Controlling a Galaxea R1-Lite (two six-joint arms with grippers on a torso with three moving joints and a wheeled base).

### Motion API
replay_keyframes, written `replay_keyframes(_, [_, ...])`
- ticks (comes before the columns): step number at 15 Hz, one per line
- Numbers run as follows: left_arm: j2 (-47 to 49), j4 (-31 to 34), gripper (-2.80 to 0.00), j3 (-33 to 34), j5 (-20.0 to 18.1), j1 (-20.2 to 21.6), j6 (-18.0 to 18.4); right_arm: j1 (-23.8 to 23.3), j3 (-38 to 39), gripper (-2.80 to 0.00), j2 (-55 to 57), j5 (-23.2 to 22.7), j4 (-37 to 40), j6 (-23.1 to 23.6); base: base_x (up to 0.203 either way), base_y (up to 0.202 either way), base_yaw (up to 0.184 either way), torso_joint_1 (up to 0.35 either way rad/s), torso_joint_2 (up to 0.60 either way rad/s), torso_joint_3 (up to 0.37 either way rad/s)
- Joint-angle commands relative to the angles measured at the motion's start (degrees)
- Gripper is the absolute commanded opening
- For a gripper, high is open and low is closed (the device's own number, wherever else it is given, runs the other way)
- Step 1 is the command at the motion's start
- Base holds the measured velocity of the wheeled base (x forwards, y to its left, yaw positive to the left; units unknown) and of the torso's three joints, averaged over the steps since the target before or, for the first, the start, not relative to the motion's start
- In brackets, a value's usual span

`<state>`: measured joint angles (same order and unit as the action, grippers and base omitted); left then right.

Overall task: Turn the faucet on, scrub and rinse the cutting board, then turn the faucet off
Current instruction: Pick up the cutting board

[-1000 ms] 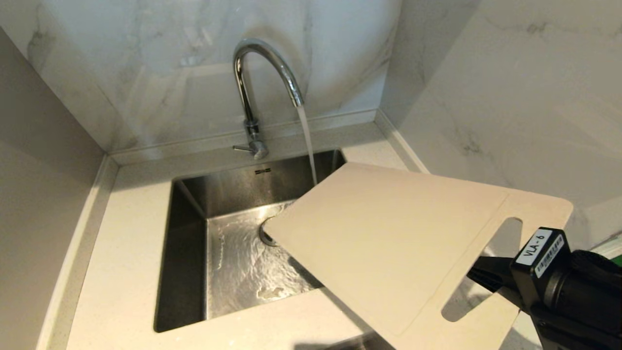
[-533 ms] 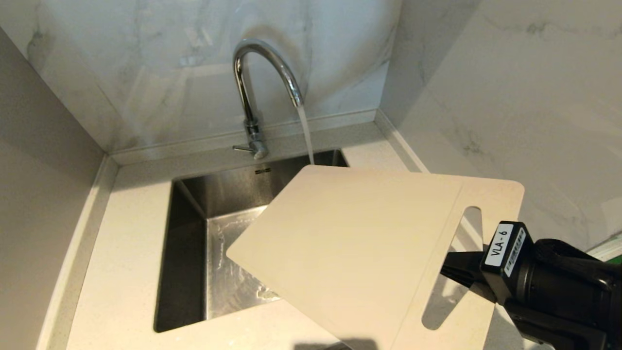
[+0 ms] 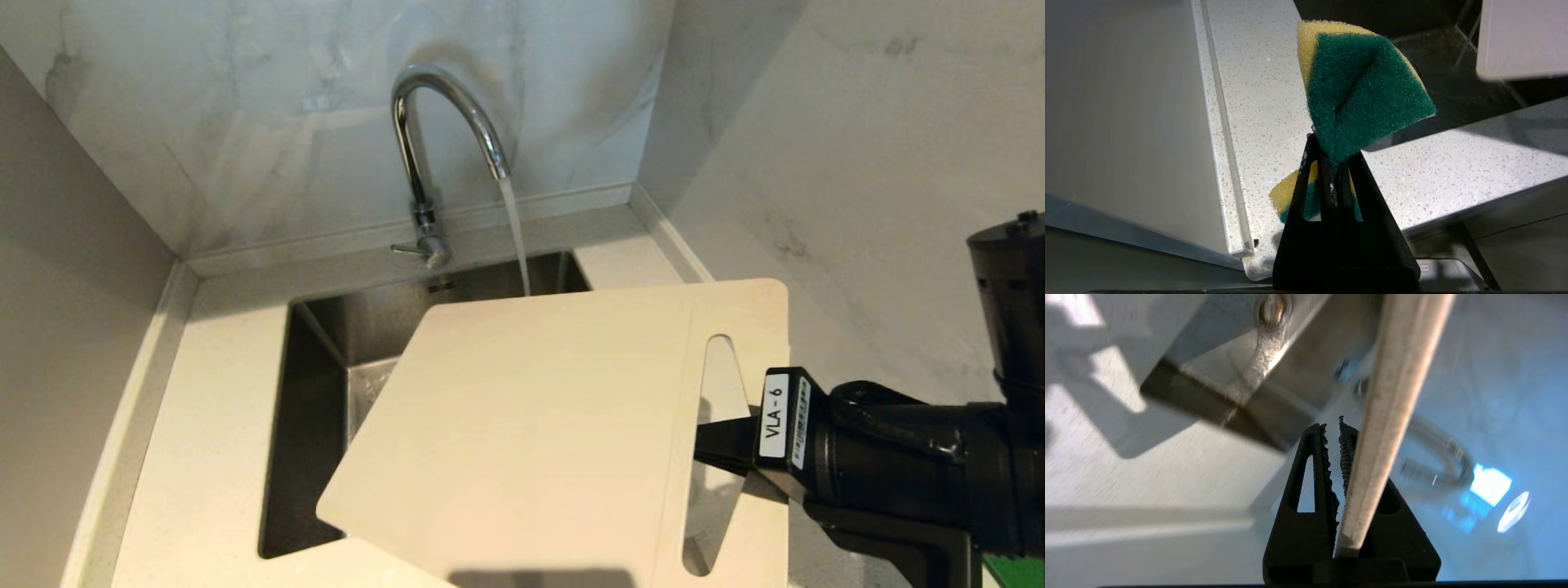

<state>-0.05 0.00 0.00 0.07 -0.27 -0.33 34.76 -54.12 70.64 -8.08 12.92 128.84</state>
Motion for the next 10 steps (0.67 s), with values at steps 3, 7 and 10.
replay_keyframes(3, [-0.04,0.00,-2.80,0.15,0.01,0.00,-0.02,0.20,-4.28,-2.80,5.31,-0.35,2.11,5.65,0.000,0.000,0.000,0.000,0.00,0.000])
replay_keyframes(7, [-0.04,0.00,-2.80,0.09,0.01,0.00,-0.02,1.46,-5.84,-2.80,8.77,-1.60,2.44,8.62,0.000,0.000,0.000,0.000,0.00,0.000])
replay_keyframes(10, [-0.04,0.00,-2.80,0.10,0.01,0.00,-0.02,1.46,-9.08,-2.80,10.93,-3.22,6.22,9.21,0.000,0.000,0.000,0.000,0.00,0.000])
